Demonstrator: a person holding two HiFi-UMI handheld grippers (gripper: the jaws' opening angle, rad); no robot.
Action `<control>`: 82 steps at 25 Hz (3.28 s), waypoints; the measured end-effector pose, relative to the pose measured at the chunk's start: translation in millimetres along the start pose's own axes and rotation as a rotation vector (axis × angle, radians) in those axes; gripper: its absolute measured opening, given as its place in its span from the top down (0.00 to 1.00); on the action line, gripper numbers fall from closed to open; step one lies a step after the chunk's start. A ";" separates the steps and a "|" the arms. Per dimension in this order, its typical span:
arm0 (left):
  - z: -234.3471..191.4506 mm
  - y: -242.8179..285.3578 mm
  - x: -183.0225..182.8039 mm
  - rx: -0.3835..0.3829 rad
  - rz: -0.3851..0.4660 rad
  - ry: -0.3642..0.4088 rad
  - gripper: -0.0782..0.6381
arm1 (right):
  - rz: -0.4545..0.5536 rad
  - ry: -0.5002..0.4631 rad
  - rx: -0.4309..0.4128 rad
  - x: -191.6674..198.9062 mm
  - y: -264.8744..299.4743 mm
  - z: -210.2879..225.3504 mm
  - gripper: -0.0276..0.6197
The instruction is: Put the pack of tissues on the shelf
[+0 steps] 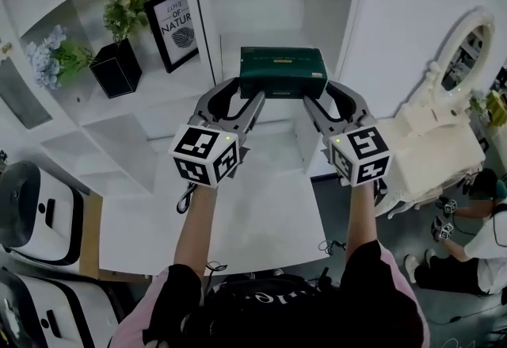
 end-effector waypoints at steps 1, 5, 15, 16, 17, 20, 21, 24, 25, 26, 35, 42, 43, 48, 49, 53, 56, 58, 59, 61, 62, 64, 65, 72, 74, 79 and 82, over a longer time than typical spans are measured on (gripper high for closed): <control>-1.4 2.6 1.0 -0.012 0.000 0.015 0.58 | 0.004 -0.002 0.006 0.7 3.6 1.0 0.63; -5.1 8.4 3.7 -0.059 0.015 0.031 0.59 | 0.015 0.019 0.019 1.9 14.9 3.9 0.63; -19.1 31.3 8.3 -0.251 -0.078 0.134 0.63 | 0.056 0.273 -0.012 10.3 53.9 18.2 0.67; -18.0 34.7 8.6 -0.269 -0.094 0.153 0.63 | 0.050 0.252 0.010 11.0 56.3 18.3 0.67; -16.6 38.2 8.4 -0.281 -0.112 0.168 0.63 | 0.042 0.227 0.032 12.0 58.5 18.5 0.67; -13.9 49.1 8.1 -0.299 -0.159 0.188 0.63 | 0.019 0.149 0.083 15.9 62.9 20.0 0.67; -13.9 52.5 9.2 -0.306 -0.169 0.186 0.63 | 0.016 0.136 0.089 17.4 63.1 20.7 0.67; -15.6 61.5 15.2 -0.340 -0.192 0.171 0.63 | 0.016 0.149 0.084 20.0 61.2 23.3 0.67; -15.7 64.3 15.7 -0.349 -0.198 0.173 0.63 | 0.016 0.153 0.083 20.4 60.1 24.6 0.67; -15.6 67.0 15.8 -0.357 -0.203 0.180 0.63 | 0.015 0.153 0.083 20.7 58.8 25.8 0.67; -11.3 62.2 13.0 -0.331 -0.199 0.158 0.63 | 0.021 0.140 0.067 25.2 33.8 27.6 0.67; 22.0 26.7 24.8 -0.219 -0.120 0.122 0.63 | 0.015 0.155 0.002 43.2 11.9 1.8 0.68; 27.9 20.9 28.5 -0.191 -0.103 0.098 0.63 | 0.015 0.159 -0.012 47.8 8.5 -3.8 0.68; 57.0 -10.3 52.3 -0.110 -0.082 -0.022 0.63 | -0.009 0.173 -0.092 80.1 -8.3 -36.9 0.68; 63.1 -17.3 58.6 -0.104 -0.089 -0.028 0.63 | -0.022 0.178 -0.112 88.4 -12.4 -44.7 0.68; 81.3 -43.8 88.0 -0.102 -0.093 -0.077 0.64 | -0.083 0.213 -0.185 120.0 -28.4 -71.7 0.68; 91.4 -64.5 108.5 -0.108 -0.084 -0.118 0.66 | -0.122 0.250 -0.231 139.9 -39.2 -91.2 0.68; 100.0 -80.2 121.7 -0.109 -0.099 -0.116 0.66 | -0.145 0.269 -0.261 151.6 -46.6 -105.4 0.68; 104.5 -88.2 128.8 -0.110 -0.110 -0.112 0.66 | -0.156 0.277 -0.276 156.9 -50.0 -112.7 0.68; 113.0 -105.0 144.0 -0.113 -0.134 -0.120 0.66 | -0.176 0.289 -0.307 166.7 -55.7 -127.5 0.68; 117.3 -113.9 152.0 -0.118 -0.146 -0.133 0.67 | -0.187 0.294 -0.324 171.4 -58.3 -135.3 0.68; 126.2 -132.8 167.8 -0.133 -0.170 -0.171 0.67 | -0.208 0.302 -0.360 180.5 -63.7 -150.9 0.68; 130.5 -142.4 174.9 -0.142 -0.183 -0.191 0.67 | -0.219 0.305 -0.376 184.5 -66.5 -158.2 0.68; 146.6 -203.1 190.7 -0.219 -0.195 -0.239 0.68 | -0.278 0.310 -0.452 202.9 -85.0 -201.7 0.68; 149.8 -221.2 190.5 -0.238 -0.189 -0.241 0.69 | -0.297 0.307 -0.464 206.5 -92.5 -213.5 0.68; 157.5 -270.8 190.4 -0.276 -0.188 -0.246 0.70 | -0.319 0.308 -0.473 204.7 -115.0 -242.7 0.69; 163.9 -303.6 188.0 -0.291 -0.190 -0.257 0.70 | -0.330 0.320 -0.480 198.7 -132.0 -265.5 0.69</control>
Point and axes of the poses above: the fingertips, and each gripper's own axes: y forward along the fingers, z to its right, x out of its underside, the point moved 7 cm from there along -y, backward along the fingers, and after that the axes turned 9 degrees about x, right-handed, at the moved point
